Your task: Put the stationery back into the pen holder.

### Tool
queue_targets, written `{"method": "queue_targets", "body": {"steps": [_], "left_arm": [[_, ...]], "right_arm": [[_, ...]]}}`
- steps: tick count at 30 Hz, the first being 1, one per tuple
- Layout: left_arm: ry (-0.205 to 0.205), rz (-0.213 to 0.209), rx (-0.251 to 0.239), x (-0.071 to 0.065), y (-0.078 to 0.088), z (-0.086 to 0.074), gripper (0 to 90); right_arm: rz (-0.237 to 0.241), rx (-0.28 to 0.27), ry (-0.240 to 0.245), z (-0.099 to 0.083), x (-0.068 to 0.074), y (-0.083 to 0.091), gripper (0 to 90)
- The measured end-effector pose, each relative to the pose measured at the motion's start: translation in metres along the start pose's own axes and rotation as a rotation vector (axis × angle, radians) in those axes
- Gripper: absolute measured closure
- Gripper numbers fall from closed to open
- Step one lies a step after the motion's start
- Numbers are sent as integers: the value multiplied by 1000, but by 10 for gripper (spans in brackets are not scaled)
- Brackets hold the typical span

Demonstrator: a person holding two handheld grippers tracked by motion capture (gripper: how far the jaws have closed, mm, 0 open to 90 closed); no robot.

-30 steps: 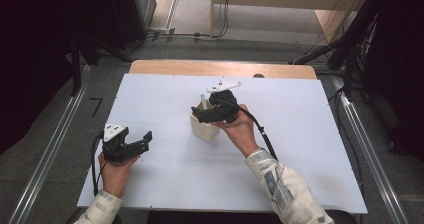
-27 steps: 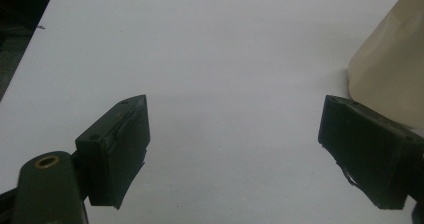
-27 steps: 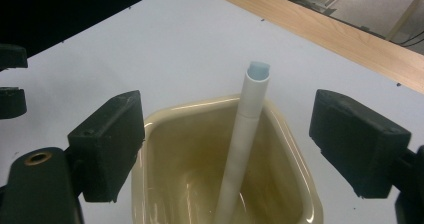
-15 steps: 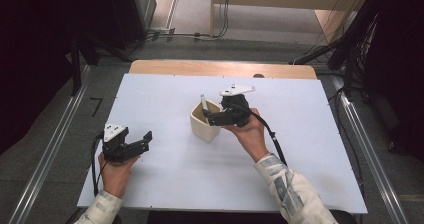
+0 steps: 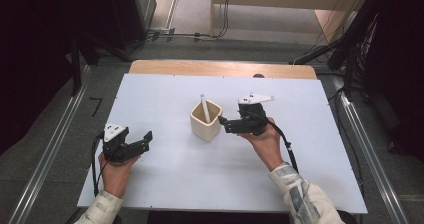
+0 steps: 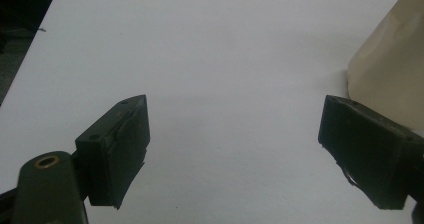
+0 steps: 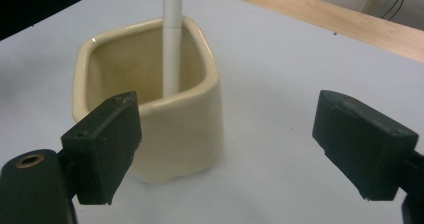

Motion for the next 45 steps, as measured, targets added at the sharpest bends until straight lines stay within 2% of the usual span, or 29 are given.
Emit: {"method": "queue_targets", "body": {"steps": [17,23,39,45], "left_arm": [[-3,-1,-3,-1,0,0,138],[-3,1,-5,-1,0,1,138],[-2,3,-7,-1,0,1,138],[-5,2,-4,-2,-1,0,138]], "right_arm": [[-40,-15,-26,-18,-22,23,107],[-78,-8,-31,-28,-36,30,106],[-147,-33,-93,-46,-74,63,107],[-213,-41,-111,-57,-97,81,108]]}}
Point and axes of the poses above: each handheld gripper's, and its own axes: y roughly backward along the jaws, z roughly out of its top, x roughly to its left, the point moved 5 cm from there along -y, roughly forward along the jaws, and after that the axes turned 14 degrees about -y, right-handed, at the moved point
